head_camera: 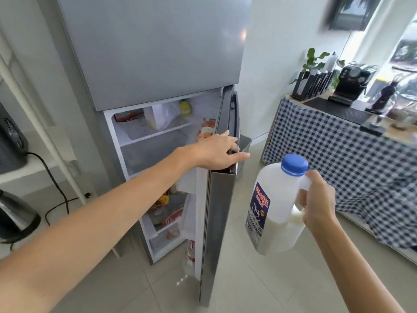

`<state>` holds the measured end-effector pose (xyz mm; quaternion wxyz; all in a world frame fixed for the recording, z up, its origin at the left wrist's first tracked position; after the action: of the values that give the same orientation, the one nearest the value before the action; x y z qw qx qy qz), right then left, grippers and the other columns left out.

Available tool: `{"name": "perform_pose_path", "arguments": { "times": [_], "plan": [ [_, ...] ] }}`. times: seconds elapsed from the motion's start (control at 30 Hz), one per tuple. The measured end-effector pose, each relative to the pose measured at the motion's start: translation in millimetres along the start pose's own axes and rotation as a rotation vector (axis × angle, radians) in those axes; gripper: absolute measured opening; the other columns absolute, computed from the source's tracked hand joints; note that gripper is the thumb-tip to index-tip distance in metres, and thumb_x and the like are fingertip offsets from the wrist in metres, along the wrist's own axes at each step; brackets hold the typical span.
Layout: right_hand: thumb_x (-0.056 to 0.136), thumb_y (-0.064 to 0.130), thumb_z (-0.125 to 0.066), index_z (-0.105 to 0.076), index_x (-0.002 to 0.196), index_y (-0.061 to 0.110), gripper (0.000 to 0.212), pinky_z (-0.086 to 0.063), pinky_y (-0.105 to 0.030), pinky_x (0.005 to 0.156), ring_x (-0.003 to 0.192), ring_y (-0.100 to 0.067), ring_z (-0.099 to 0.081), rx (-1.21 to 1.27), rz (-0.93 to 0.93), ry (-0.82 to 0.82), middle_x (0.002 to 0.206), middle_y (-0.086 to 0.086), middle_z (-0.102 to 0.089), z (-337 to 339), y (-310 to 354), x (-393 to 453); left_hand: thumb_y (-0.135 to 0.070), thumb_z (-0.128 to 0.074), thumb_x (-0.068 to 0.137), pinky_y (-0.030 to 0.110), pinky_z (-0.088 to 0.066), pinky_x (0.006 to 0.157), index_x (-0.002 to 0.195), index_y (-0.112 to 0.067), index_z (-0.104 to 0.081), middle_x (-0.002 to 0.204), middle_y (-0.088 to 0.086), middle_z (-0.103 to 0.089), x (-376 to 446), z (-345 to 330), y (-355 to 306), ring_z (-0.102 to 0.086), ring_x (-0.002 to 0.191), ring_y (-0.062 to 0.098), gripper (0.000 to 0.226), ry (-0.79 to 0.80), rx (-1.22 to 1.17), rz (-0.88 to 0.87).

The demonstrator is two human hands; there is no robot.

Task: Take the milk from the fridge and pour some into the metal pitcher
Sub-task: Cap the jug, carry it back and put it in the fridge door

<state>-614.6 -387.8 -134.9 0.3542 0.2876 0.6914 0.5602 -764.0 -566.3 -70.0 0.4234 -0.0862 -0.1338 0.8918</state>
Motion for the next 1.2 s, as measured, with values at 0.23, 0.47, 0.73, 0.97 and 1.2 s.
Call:
{"name": "perform_pose_path", "arguments": {
  "times": [0.23, 0.47, 0.73, 0.97, 1.2],
  "plan": [
    [0.079, 0.018, -0.048, -0.026, 0.055, 0.022, 0.033, -0.015, -0.029, 0.05, 0.036, -0.008, -0.018, 0.026, 0.044, -0.137, 0.041, 0.008, -0.023, 75.5, 9.3, 0.8, -0.055, -0.032, 0.096, 0.04, -0.012, 0.122, 0.145, -0.018, -0.04, 0.158, -0.001, -0.026, 32.8, -29.0, -67.7, -0.009, 0.149, 0.01, 0.061, -0.081, -0.142, -0.241],
    [0.08, 0.02, -0.049, -0.03, 0.055, 0.022, 0.031, -0.017, -0.026, 0.047, 0.036, -0.007, -0.02, 0.05, 0.061, -0.284, 0.04, 0.01, -0.027, 139.2, 9.7, 2.6, -0.057, -0.032, 0.096, 0.042, -0.005, 0.122, 0.152, -0.017, -0.021, 0.161, 0.003, -0.015, 90.2, -51.2, -123.6, -0.003, 0.15, 0.015, 0.07, -0.068, -0.064, -0.356],
    [0.082, 0.02, -0.05, -0.033, 0.054, 0.021, 0.033, -0.019, -0.023, 0.044, 0.037, -0.007, -0.023, 0.087, 0.066, -0.347, 0.048, 0.004, -0.03, 174.1, 4.7, 14.9, -0.06, -0.028, 0.095, 0.055, -0.001, 0.118, 0.153, -0.017, -0.015, 0.161, 0.001, -0.013, 170.7, -65.1, -183.8, -0.006, 0.149, 0.017, 0.073, -0.044, 0.137, -0.3],
    [0.082, 0.02, -0.05, -0.034, 0.055, 0.02, 0.031, -0.02, -0.023, 0.043, 0.042, -0.008, -0.025, 0.081, 0.07, -0.341, 0.055, 0.0, -0.032, 190.0, 3.2, 32.3, -0.059, -0.029, 0.095, 0.054, 0.0, 0.119, 0.154, -0.015, -0.007, 0.162, 0.003, -0.005, 223.1, -72.6, -216.2, -0.001, 0.15, 0.018, 0.076, -0.04, 0.186, -0.26],
    [0.082, 0.023, -0.051, -0.033, 0.057, 0.021, 0.031, -0.022, -0.024, 0.046, 0.046, -0.009, -0.026, 0.059, 0.048, -0.328, 0.059, -0.002, -0.033, 205.3, 0.6, 52.3, -0.061, -0.03, 0.094, 0.052, 0.001, 0.119, 0.154, -0.017, -0.004, 0.162, 0.003, -0.001, 263.6, -77.1, -229.8, 0.003, 0.15, 0.017, 0.08, -0.019, 0.19, -0.225]
  ]
}}
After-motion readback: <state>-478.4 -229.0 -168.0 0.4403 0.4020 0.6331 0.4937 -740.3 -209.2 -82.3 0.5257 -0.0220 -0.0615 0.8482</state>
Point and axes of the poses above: each hand's wrist, its own x-axis towards the middle knuckle, its own z-axis out of the back of the hand, y = z × x, the point moved 6 cm from there along x, towards the middle knuckle
